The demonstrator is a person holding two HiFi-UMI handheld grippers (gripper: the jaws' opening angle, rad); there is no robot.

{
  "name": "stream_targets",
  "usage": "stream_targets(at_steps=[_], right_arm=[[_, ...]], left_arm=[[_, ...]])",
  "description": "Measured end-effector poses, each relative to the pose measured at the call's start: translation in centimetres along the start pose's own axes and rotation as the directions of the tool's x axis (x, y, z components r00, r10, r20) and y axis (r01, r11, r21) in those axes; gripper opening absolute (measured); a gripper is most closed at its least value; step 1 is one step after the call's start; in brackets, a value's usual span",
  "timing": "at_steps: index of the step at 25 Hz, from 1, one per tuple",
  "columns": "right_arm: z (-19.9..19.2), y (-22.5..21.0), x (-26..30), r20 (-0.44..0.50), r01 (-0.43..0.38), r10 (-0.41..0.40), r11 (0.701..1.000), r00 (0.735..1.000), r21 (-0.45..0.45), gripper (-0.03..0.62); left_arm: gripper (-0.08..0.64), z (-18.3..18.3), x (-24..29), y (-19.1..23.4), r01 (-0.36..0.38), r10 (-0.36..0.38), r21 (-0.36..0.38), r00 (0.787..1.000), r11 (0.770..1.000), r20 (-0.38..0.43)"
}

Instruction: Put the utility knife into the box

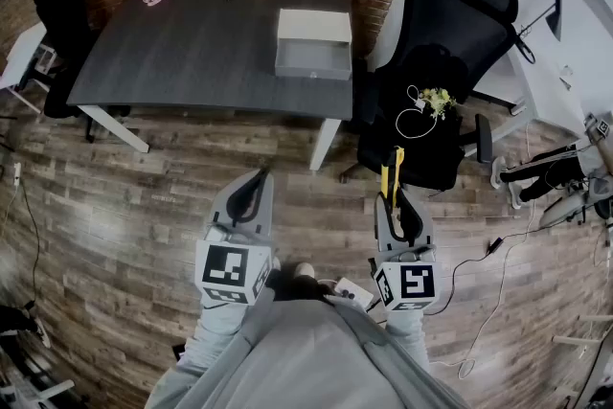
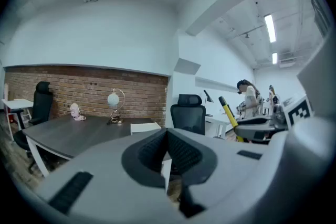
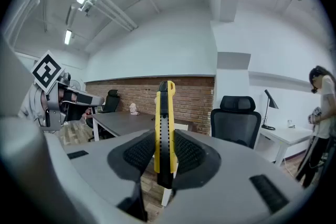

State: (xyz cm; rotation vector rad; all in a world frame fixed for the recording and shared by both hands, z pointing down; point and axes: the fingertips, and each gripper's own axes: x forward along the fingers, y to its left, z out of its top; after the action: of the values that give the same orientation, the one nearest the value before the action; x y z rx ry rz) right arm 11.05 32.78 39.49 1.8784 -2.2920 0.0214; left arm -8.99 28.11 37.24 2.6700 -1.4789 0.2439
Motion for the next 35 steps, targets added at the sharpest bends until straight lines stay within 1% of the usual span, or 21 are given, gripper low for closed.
stream_targets(at_steps=[7, 12, 18, 22, 25, 31, 35], right_arm=[[0.5, -1.0, -0.3, 0.025, -0.037, 0.037, 0.999, 0.999, 0.016, 0.126], [-0.5, -1.3, -0.6, 0.017, -0.045, 0.045, 0.999, 0.999, 0.023, 0.127], [-0.4, -1.2, 1.0, 0.016, -0.079, 0.079, 0.997, 0.997, 0.016, 0.126], [-0.4, -0.8, 4.0, 0.013, -0.091, 0.091, 0.996, 0.996, 0.013, 0.126], [-0.1, -0.7, 7.1, 0.006, -0.092, 0.092, 0.996, 0.996, 0.010, 0.126], [1.7, -1.3, 14.4, 0.003, -0.073, 0.073, 0.997, 0.997, 0.015, 0.126], [2.9, -1.7, 19.1, 0.005, -0.042, 0.042, 0.999, 0.999, 0.024, 0.126]], left_arm=[[0.020, 0.4, 0.0, -1.0, -0.024, 0.024, 0.005, 1.000, 1.000, 0.011], [0.020, -0.1, -0.5, -1.4, -0.050, 0.050, -0.010, 0.999, 0.999, 0.011], [0.020, -0.5, 1.0, -1.0, -0.058, 0.058, -0.021, 0.998, 0.998, 0.004], [0.020, -1.0, 3.0, 0.9, -0.056, 0.056, -0.033, 0.998, 0.998, 0.000], [0.020, -0.8, 5.1, 3.1, -0.054, 0.054, -0.038, 0.999, 0.998, 0.002], [0.020, 1.1, 11.1, 8.2, -0.033, 0.033, -0.030, 0.999, 0.999, 0.005], [0.020, 2.3, 15.0, 11.4, -0.008, 0.008, -0.019, 1.000, 1.000, 0.006]])
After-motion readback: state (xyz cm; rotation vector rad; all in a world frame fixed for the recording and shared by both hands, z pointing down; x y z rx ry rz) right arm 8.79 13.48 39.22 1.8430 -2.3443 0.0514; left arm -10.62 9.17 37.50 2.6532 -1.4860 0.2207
